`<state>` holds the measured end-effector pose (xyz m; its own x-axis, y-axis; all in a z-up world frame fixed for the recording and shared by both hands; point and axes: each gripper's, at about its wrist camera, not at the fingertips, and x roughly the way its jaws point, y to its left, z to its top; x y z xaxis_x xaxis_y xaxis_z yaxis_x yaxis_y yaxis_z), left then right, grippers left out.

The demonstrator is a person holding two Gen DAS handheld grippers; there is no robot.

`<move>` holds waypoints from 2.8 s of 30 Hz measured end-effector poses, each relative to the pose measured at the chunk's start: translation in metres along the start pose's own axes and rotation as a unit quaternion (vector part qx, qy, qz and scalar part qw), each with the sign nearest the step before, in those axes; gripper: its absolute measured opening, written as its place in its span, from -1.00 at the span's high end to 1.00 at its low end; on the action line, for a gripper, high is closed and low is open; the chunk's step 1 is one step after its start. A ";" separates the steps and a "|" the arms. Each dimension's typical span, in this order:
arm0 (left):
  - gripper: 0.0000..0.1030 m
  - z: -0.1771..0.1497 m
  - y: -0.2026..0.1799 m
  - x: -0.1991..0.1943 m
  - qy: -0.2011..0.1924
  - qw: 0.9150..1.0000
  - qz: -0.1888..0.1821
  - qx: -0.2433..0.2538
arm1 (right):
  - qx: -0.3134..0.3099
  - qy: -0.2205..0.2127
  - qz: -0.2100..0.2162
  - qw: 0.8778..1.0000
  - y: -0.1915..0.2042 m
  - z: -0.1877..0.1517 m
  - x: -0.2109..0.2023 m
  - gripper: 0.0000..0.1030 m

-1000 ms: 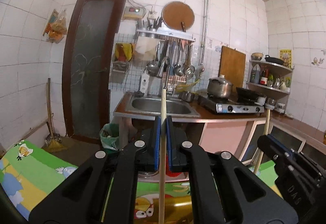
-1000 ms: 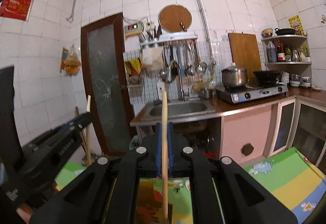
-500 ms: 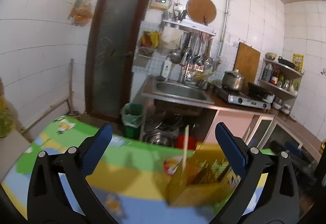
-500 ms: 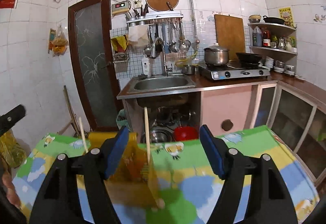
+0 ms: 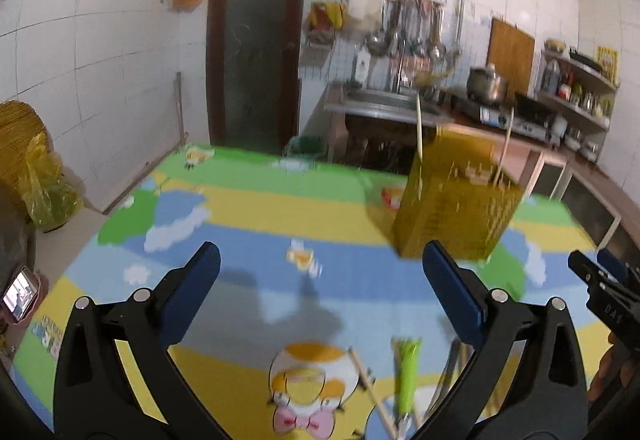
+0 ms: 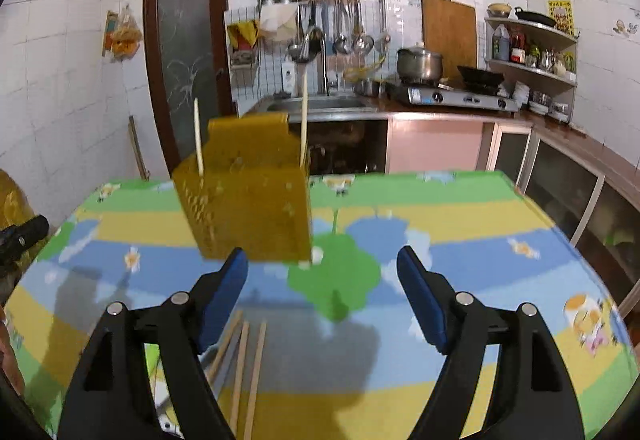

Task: Organize utensils
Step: 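Move both open tools back down to the remaining chopsticks, then close the left tool on a chopstick while the right tool grasps another chopstick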

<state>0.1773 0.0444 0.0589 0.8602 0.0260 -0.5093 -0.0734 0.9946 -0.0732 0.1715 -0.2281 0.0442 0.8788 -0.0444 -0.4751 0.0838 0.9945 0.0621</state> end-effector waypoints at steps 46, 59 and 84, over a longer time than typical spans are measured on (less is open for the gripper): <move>-0.80 -0.089 -0.020 0.087 0.204 0.978 0.043 0.020 | -0.035 0.183 -0.006 0.982 0.035 -0.071 0.077 -0.26; 0.00 -0.087 -0.037 0.077 0.226 0.973 0.034 0.028 | -0.053 0.203 -0.014 0.978 0.055 -0.062 0.089 0.30; 0.82 -0.066 -0.036 0.094 0.209 0.977 0.017 0.035 | -0.005 0.127 0.036 0.991 0.043 -0.047 0.064 0.89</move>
<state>0.2277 0.0044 -0.0427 0.5762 0.0298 -0.8167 -0.0509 0.9987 0.0005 0.2090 -0.1835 -0.0245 0.7353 0.0511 -0.6758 0.0190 0.9952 0.0959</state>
